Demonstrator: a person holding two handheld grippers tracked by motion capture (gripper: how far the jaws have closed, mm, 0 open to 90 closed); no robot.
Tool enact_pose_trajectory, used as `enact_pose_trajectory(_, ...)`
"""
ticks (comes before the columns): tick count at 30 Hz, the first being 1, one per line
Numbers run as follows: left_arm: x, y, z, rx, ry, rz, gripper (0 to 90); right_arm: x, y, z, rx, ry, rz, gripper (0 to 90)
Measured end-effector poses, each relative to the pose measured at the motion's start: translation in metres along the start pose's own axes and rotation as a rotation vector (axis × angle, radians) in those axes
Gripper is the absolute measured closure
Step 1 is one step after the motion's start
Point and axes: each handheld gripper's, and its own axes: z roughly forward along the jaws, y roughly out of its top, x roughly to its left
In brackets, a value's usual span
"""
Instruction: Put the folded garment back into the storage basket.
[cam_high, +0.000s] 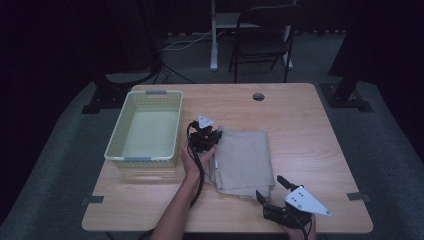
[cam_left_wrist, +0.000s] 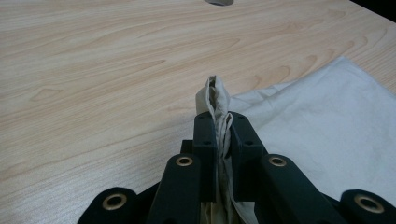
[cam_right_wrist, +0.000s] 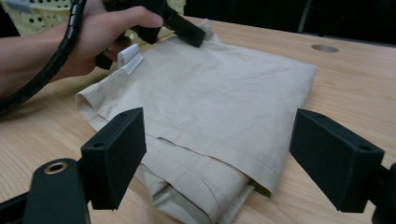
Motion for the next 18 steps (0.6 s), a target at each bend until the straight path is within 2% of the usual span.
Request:
enact_pose_trajectory(2, 0.0001, 0.0, 0.0003, 0.002, 0.0, 0.0, 84.1, -0.0019, -0.0004, -0.0026, 0.009, 0.002, 0.015, 17.4)
enact_pose_trajectory(6, 0.0, -0.0005, 0.0004, 0.001, -0.002, -0.005, 84.0, -0.003, 0.0004, -0.0048, 0.06, -0.01, 0.026, 17.4)
enact_pose_trajectory(10, 0.0007, -0.0009, 0.0009, 0.002, -0.005, -0.009, 84.0, -0.0039, 0.001, -0.0036, 0.113, -0.019, 0.022, 17.4)
enact_pose_trajectory(18, 0.0021, -0.0018, 0.0019, 0.007, -0.009, -0.015, 84.0, -0.0051, -0.0013, -0.0004, 0.162, -0.02, 0.033, 17.4)
